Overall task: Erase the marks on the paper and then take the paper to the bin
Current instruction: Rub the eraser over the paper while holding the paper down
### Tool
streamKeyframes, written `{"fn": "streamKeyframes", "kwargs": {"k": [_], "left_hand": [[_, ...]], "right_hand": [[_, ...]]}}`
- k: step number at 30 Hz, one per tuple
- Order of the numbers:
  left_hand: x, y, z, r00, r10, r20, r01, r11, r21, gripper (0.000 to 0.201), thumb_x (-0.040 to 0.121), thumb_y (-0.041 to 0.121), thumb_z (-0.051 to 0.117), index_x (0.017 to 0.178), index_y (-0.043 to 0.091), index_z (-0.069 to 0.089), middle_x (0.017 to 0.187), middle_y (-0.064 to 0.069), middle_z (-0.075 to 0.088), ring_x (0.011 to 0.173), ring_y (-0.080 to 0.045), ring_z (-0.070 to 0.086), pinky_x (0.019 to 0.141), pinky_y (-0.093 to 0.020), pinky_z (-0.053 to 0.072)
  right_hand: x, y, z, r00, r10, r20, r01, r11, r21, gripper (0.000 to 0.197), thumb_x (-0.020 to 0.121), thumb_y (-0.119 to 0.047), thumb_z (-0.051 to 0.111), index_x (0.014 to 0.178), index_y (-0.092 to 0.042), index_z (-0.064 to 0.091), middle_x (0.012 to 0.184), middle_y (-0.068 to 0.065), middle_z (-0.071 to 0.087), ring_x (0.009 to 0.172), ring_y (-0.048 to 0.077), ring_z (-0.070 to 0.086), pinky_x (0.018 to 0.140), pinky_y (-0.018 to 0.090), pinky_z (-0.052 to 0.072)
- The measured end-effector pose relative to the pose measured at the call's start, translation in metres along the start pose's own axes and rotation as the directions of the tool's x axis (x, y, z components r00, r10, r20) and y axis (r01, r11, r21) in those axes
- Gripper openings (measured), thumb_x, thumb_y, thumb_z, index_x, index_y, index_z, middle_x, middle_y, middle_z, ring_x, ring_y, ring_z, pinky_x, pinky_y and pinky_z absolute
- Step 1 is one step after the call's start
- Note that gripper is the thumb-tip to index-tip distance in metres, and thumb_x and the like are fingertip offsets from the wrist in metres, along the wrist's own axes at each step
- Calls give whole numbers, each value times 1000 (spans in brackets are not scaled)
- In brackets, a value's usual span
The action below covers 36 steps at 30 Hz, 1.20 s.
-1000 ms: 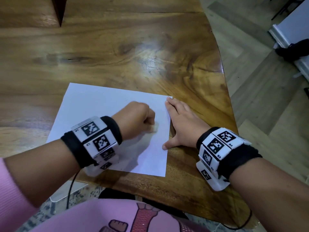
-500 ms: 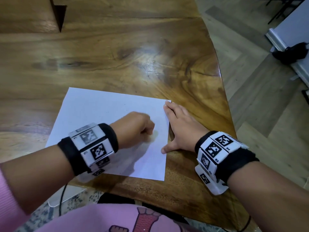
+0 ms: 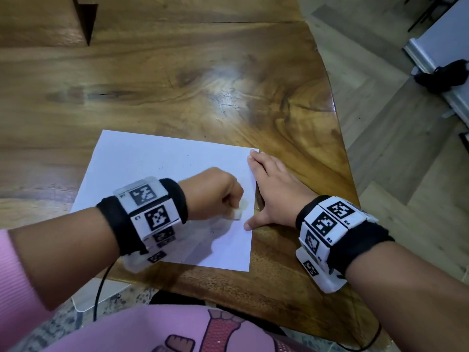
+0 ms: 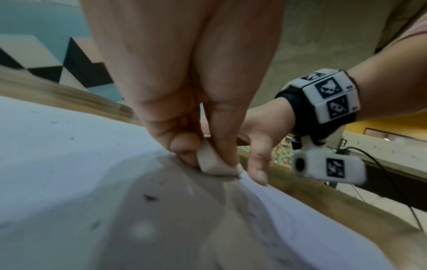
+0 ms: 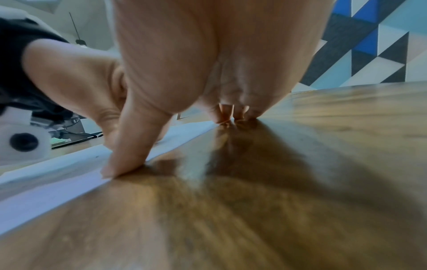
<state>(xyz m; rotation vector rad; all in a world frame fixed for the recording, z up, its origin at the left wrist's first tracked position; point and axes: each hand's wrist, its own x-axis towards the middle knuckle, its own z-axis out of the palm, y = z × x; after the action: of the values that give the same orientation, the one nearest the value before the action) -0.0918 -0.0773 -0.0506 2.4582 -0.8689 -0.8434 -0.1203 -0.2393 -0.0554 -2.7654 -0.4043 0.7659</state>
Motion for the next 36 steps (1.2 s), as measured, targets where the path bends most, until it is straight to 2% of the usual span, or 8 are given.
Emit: {"fn": "streamKeyframes", "kwargs": {"k": [5,10,15,21,26,31,33,36], "left_hand": [[19,-3,-15,945,-100,-311,99,995,-19,11,75,13,68,80,4,65,82,-11,63,80,-27,56,69,-29,39],[1,-1,-5,1000,4,13,-5,1000,27,8,74,17,70,77,10,66,76,-1,60,70,-15,50,58,-15,34],[21,-1,-19,971,-69,-227,78,997,29,12,76,13,66,69,15,56,74,0,51,73,-18,45,59,-24,24],[-7,-1,-1,994,52,99,-56,998,33,9,75,21,69,76,12,67,80,-2,65,74,-19,56,64,-21,38],[9,0,-6,980,31,-197,-11,995,100,8,77,14,64,77,7,61,77,0,47,79,-25,53,69,-27,35],[-26,0,15,970,201,136,-212,975,66,7,78,12,61,77,10,67,84,-5,62,76,-20,57,69,-30,43],[-21,-3,10,985,162,52,-165,985,46,7,77,10,62,78,9,68,84,-3,62,79,-20,57,68,-24,38],[-5,-11,-1,972,44,-231,-37,999,37,6,76,11,65,77,6,65,78,0,51,78,-25,55,67,-25,33]], "right_hand": [[-1,0,-1,1000,-15,-23,15,1000,-7,133,56,-55,81,150,-10,0,157,-1,-5,144,16,-5,115,25,4],[-1,0,-1,1000,-5,-10,5,1000,-3,133,56,-56,81,150,-10,-1,157,-2,-7,144,17,-6,116,27,5],[-3,-2,-2,1000,-10,-20,10,1000,-1,133,56,-54,81,150,-10,-1,157,-2,-5,144,16,-6,115,25,3],[-2,0,-1,1000,-3,-13,3,1000,8,133,55,-54,82,150,-11,-1,157,-4,-7,144,15,-6,115,26,5],[-2,-1,-2,1000,-2,-10,2,1000,3,133,55,-55,81,150,-12,-2,157,-4,-7,144,14,-6,116,27,5],[-2,-1,-1,1000,-4,-15,4,1000,9,134,54,-54,83,150,-11,0,157,-3,-5,143,14,-5,115,25,5],[-3,-2,-2,1000,-8,-16,8,1000,0,133,55,-54,82,150,-10,0,157,-2,-5,143,15,-4,115,26,5],[-3,-3,-2,1000,-9,-18,9,1000,-12,133,56,-54,82,150,-9,0,157,-1,-5,144,16,-4,115,25,3]]}}
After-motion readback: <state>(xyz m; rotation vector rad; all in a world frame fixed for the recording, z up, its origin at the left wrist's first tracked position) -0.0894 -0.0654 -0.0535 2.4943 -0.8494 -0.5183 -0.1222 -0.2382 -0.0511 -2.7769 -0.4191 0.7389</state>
